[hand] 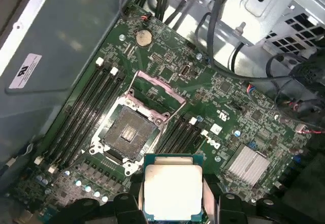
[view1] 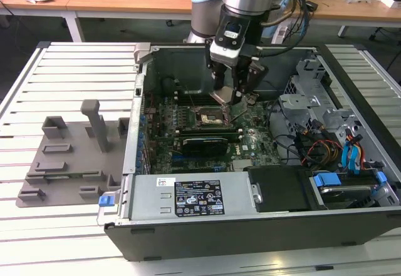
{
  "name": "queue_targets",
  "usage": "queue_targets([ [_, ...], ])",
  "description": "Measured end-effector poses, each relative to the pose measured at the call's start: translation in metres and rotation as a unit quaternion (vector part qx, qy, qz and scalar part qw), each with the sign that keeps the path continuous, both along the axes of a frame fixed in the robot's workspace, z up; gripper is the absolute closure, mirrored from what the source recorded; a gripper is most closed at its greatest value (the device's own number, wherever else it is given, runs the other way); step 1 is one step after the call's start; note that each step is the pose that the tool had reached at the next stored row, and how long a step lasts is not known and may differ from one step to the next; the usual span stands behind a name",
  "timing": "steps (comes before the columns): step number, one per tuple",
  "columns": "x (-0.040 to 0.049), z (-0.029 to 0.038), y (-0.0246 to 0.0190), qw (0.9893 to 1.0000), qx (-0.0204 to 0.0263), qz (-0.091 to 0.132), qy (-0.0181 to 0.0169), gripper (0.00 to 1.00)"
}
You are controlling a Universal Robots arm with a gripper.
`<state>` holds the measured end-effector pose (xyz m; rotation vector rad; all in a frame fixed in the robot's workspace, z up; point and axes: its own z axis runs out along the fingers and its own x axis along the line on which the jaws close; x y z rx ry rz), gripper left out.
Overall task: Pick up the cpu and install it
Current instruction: 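Place the cpu into insertion slot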
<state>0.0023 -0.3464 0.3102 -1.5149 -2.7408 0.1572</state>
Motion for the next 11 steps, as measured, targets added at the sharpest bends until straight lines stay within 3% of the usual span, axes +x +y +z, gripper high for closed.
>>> queue_targets([
  [1, 0.0000, -0.0001, 0.0000, 0.9994, -0.0032, -0.036, 0.0000, 0.45],
  [4, 0.0000, -0.0001, 0.0000, 0.9987, -0.0048, -0.050, 0.0000, 0.45],
  [11, 0.0000, -0.0003, 0.0000, 0.9954, -0.0090, -0.095, 0.0000, 0.45],
])
